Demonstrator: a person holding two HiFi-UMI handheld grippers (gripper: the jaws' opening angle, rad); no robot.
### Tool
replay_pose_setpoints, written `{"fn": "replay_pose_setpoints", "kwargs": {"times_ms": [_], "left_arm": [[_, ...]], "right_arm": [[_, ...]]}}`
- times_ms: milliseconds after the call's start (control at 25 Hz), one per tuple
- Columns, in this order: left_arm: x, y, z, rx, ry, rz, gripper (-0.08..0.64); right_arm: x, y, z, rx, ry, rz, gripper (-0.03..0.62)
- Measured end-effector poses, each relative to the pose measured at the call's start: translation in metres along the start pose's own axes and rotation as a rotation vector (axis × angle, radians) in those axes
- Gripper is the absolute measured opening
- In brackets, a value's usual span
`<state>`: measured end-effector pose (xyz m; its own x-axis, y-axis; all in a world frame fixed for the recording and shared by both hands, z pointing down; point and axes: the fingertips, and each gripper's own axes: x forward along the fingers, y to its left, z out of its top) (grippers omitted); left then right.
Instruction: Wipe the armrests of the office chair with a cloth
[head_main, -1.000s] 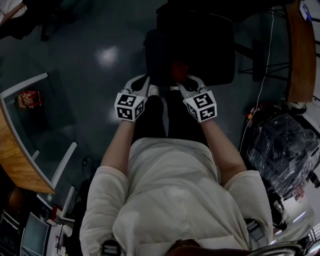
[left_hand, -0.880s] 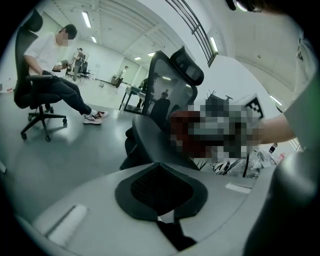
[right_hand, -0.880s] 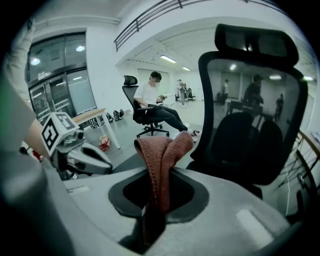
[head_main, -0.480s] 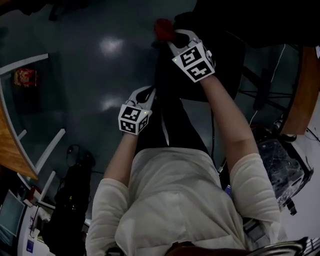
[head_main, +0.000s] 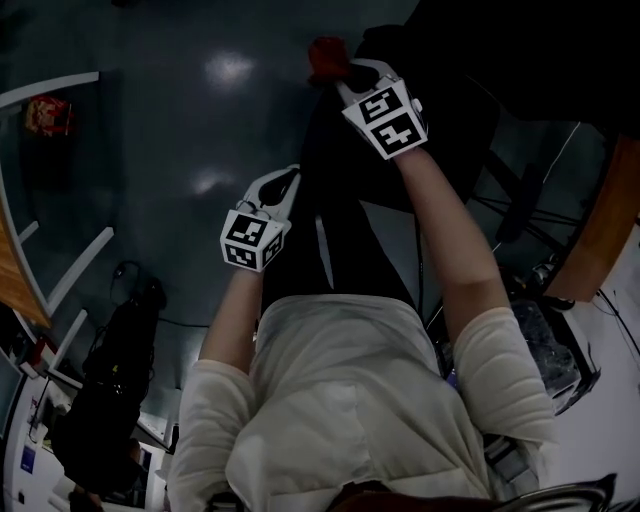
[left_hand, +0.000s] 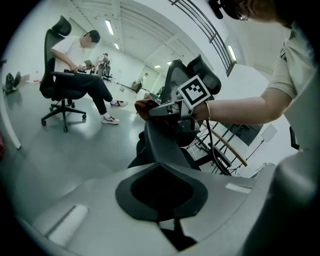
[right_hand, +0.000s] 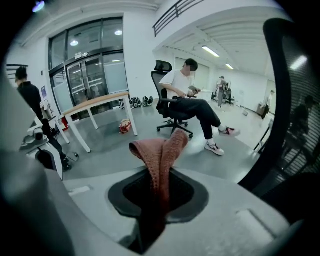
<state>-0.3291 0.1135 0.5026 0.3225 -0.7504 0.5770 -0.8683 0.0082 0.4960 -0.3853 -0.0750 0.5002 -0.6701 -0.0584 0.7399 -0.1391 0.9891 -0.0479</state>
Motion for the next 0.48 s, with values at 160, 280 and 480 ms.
{"fn": "replay_pose_setpoints", "kwargs": {"times_ms": [160,280,480], "left_arm": [[0.0,0.001,0.001,-0.009,-0.01,0.025,0.011],[-0.001,0.002,0.001,-0.02,-0.027,0.051,0.009],[0.0,0.005,0.003,0.017,-0.055,0.1,0.015]], "right_arm": [[-0.008,-0.021,-0.016,0.077,0.01,-0.015,0.046],[-0.019,-0.031,-0.029,0.173,0.007,-0.021,0.045],[-0.039,-0.048,-0.055,0.256,0.037,-0.091,0.046]]}}
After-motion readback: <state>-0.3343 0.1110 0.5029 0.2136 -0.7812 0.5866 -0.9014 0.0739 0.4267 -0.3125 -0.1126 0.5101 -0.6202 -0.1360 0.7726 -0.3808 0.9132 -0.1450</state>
